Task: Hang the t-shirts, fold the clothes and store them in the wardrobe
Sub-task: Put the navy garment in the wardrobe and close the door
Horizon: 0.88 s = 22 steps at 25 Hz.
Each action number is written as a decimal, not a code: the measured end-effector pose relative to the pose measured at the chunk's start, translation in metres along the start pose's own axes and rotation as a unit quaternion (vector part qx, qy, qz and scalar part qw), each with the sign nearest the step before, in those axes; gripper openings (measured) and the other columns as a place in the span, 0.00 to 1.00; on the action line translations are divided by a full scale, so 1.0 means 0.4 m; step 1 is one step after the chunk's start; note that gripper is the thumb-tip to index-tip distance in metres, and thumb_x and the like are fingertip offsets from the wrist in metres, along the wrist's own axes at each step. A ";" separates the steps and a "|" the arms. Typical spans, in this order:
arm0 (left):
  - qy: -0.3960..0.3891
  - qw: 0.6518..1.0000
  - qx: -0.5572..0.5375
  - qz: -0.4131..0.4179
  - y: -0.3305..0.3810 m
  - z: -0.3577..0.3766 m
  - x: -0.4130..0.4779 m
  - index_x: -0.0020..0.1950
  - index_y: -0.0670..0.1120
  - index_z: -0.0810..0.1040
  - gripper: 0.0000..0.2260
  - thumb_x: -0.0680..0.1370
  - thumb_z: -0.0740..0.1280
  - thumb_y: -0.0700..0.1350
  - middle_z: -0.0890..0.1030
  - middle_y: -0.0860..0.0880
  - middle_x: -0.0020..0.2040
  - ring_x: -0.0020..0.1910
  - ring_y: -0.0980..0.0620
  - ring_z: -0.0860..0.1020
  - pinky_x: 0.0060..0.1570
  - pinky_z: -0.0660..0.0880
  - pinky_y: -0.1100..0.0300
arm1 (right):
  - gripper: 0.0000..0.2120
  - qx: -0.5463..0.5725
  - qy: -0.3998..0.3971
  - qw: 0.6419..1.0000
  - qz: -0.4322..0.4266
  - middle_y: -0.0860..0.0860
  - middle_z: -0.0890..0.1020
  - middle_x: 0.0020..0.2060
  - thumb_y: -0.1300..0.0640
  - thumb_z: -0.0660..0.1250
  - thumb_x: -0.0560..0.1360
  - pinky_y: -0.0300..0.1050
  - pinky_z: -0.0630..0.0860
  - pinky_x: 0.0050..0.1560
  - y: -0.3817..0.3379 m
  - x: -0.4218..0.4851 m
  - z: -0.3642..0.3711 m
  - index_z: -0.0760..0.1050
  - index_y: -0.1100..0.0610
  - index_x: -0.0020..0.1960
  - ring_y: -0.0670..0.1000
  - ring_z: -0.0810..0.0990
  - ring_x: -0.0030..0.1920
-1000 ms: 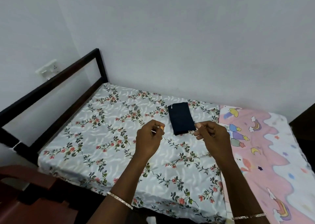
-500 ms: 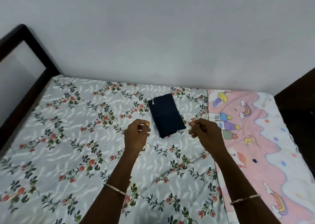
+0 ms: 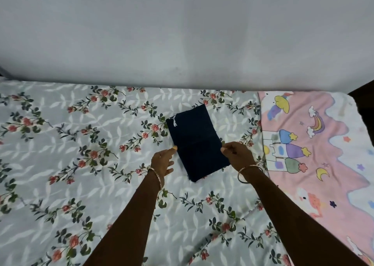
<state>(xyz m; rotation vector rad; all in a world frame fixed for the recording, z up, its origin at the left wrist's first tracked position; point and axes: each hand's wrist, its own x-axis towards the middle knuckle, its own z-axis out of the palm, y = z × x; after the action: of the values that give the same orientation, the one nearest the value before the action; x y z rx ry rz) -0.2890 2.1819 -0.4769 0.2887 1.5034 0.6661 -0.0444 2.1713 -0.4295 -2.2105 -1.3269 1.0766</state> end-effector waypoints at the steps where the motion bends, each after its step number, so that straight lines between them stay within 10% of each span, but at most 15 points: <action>1: -0.008 1.000 -0.010 -0.015 -0.016 0.015 0.055 0.62 0.43 0.76 0.23 0.73 0.75 0.53 0.78 0.43 0.57 0.54 0.45 0.78 0.50 0.77 0.53 | 0.12 -0.010 -0.009 1.000 0.022 0.52 0.83 0.45 0.55 0.71 0.77 0.45 0.74 0.58 0.013 0.044 0.022 0.81 0.60 0.58 0.56 0.81 0.55; 4: -0.024 0.998 -0.037 -0.044 -0.059 0.057 0.183 0.70 0.43 0.71 0.37 0.67 0.80 0.55 0.74 0.39 0.69 0.66 0.40 0.75 0.58 0.76 0.47 | 0.22 -0.029 -0.046 0.997 0.048 0.58 0.80 0.59 0.49 0.70 0.78 0.51 0.72 0.63 0.038 0.138 0.071 0.75 0.62 0.65 0.59 0.77 0.61; 9: -0.058 0.995 -0.076 0.003 -0.089 0.123 0.313 0.70 0.44 0.72 0.39 0.62 0.83 0.50 0.80 0.47 0.63 0.58 0.48 0.80 0.51 0.79 0.52 | 0.47 0.037 -0.111 0.991 0.068 0.50 0.74 0.68 0.28 0.74 0.62 0.58 0.71 0.69 0.111 0.281 0.173 0.64 0.49 0.74 0.55 0.74 0.68; 22: -0.142 0.983 -0.094 -0.067 -0.115 0.022 0.206 0.63 0.40 0.81 0.26 0.67 0.80 0.47 0.83 0.39 0.59 0.58 0.40 0.82 0.59 0.79 0.46 | 0.25 0.271 -0.236 0.918 0.165 0.54 0.86 0.53 0.52 0.81 0.66 0.56 0.82 0.56 0.132 0.136 0.207 0.81 0.53 0.61 0.56 0.86 0.52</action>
<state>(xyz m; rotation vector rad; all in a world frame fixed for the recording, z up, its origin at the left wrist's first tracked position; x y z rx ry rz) -0.2755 2.1941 -0.5699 0.1294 1.1671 0.6245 -0.0603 2.1844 -0.5397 -1.8372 -0.6686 1.9266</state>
